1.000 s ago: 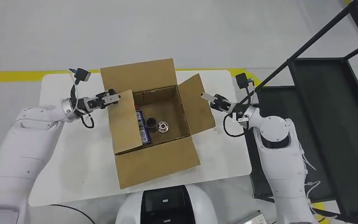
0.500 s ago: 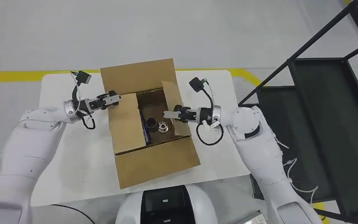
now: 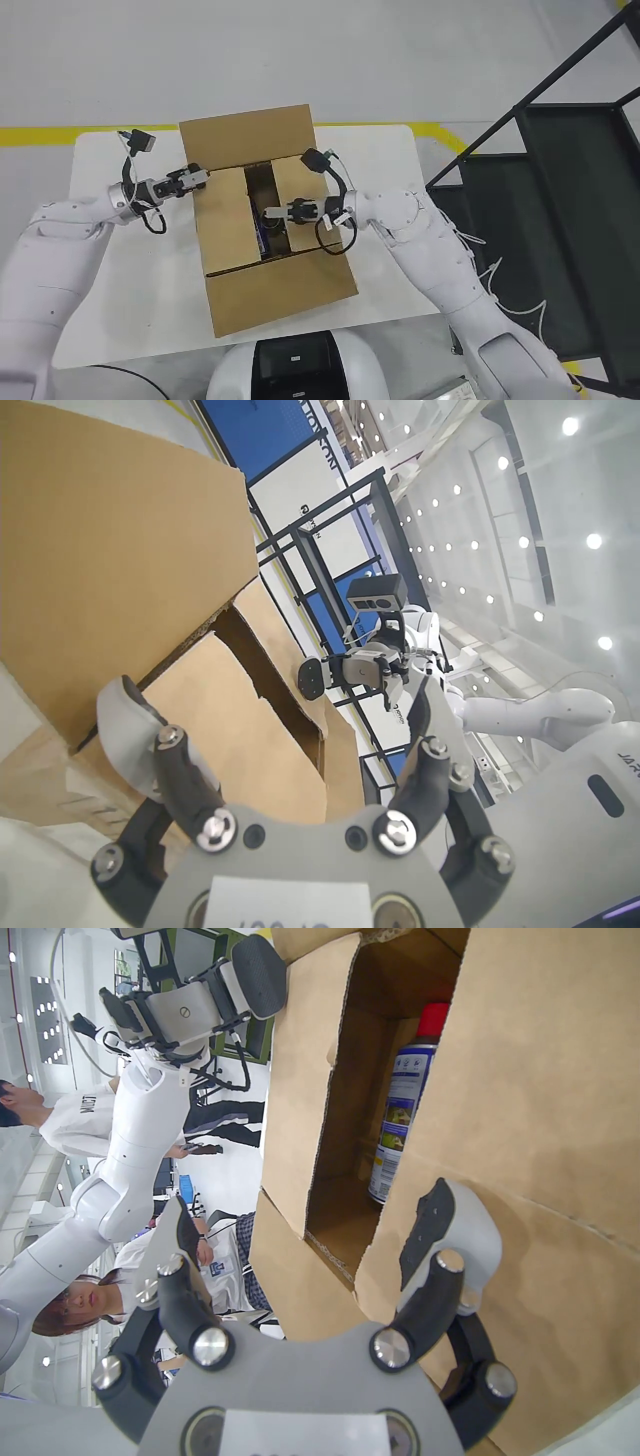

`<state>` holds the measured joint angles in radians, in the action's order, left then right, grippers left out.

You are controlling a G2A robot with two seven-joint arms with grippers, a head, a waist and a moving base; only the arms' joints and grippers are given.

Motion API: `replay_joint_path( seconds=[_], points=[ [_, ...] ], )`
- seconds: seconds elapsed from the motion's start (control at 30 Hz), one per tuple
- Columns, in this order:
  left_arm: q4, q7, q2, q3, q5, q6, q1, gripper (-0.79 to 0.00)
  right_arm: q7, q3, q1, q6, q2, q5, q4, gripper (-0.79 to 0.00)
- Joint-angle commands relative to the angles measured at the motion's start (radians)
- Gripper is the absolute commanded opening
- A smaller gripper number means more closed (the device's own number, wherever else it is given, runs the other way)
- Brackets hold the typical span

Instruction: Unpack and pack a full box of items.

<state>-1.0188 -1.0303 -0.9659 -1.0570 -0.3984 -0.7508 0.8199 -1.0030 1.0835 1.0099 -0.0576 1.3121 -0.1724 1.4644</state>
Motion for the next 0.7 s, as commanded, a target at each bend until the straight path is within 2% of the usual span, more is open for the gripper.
replay_joint_path(
  seconds=[0.0,0.23,0.37,0.53,0.67],
  points=[
    [-0.01,-0.001,0.0,0.001,0.005,0.0,0.005,0.0,-0.001,-0.006,-0.003,0.002,0.0,0.002,-0.007,0.0],
    [-0.041,-0.006,0.001,-0.009,0.008,0.001,0.019,0.0,0.008,-0.02,-0.011,0.004,-0.001,0.014,-0.023,0.0],
    [-0.063,-0.015,0.006,-0.031,-0.026,0.003,0.03,0.0,-0.018,0.003,0.004,-0.048,-0.007,0.082,0.015,0.0],
    [-0.103,-0.058,0.025,-0.104,-0.136,0.019,0.063,0.0,-0.077,0.117,0.074,-0.089,-0.036,0.145,0.116,0.0],
    [-0.125,-0.071,0.044,-0.182,-0.22,0.032,0.101,0.0,-0.094,0.254,0.184,-0.062,-0.068,0.128,0.222,0.0]
  ],
)
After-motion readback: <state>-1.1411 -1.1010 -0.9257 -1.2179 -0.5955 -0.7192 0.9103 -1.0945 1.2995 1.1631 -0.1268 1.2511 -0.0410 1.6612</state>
